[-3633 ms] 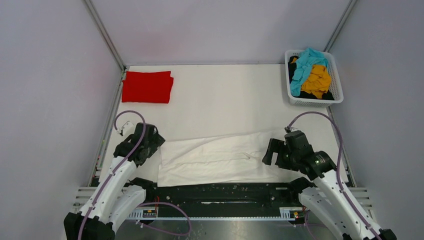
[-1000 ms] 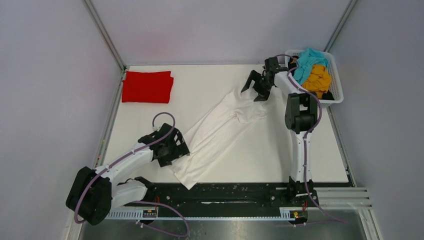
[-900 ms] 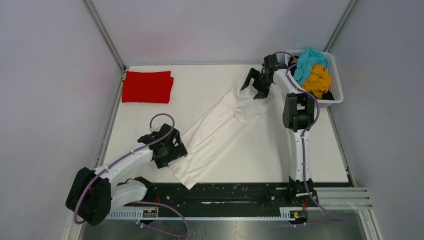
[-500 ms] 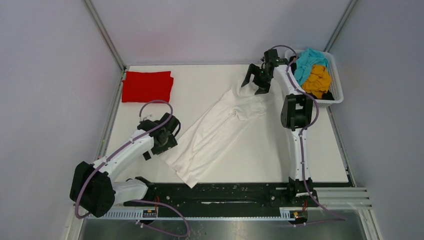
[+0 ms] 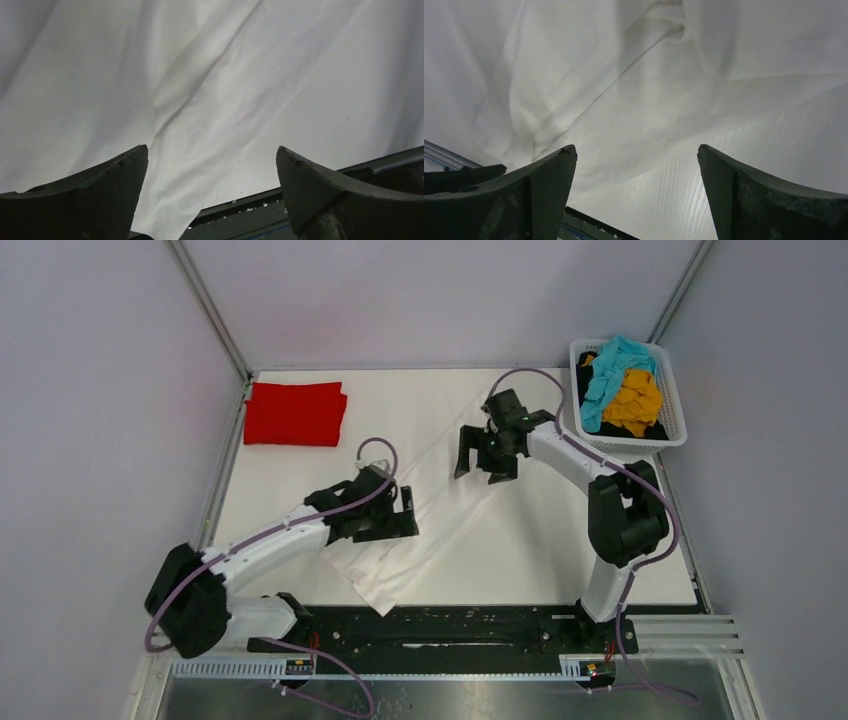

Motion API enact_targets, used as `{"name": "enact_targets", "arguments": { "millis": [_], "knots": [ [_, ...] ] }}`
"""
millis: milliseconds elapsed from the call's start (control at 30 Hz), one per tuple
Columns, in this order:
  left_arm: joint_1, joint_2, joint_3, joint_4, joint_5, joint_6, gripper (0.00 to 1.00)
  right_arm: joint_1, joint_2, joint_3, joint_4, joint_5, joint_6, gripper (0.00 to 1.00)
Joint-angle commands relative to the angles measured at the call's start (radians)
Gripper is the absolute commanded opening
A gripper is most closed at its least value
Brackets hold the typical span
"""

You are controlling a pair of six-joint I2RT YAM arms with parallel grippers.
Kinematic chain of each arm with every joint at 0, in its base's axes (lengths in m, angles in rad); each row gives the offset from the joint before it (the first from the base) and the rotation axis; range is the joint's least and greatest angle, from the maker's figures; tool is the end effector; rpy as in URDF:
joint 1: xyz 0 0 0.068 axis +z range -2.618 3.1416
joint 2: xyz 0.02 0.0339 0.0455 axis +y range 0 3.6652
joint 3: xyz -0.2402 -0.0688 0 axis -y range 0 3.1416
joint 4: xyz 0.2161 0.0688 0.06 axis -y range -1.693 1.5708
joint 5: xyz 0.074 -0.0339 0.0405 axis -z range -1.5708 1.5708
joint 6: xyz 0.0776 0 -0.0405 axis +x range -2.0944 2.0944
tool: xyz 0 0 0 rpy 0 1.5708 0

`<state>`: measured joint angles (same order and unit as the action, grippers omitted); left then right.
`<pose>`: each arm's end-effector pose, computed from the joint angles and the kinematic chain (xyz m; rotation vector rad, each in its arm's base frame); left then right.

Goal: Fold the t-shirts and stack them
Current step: Rotate the tshirt 90 degrees

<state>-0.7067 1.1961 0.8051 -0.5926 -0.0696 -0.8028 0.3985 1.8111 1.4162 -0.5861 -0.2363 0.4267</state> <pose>0.1850 -0.1508 0.1841 -0.1538 2.6227 -0.4775 0.3458 0.1653 0.1948 -0.0577 2.6301 0.6061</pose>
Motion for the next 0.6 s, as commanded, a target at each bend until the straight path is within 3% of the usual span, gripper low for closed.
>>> {"name": "enact_targets", "arguments": {
  "millis": [0,233,567],
  "knots": [
    [-0.045,0.154,0.012,0.128,0.104,0.055,0.99,0.064,0.057,-0.080,0.115,-0.012,0.060,1.00],
    [-0.049,0.270,-0.025,0.100,0.046,0.059,0.99,0.062,0.221,0.053,0.030,0.001,0.020,0.99],
    [-0.193,0.360,-0.031,0.289,0.236,-0.099,0.99,-0.077,0.419,0.311,-0.101,-0.013,-0.006,1.00]
  ]
}}
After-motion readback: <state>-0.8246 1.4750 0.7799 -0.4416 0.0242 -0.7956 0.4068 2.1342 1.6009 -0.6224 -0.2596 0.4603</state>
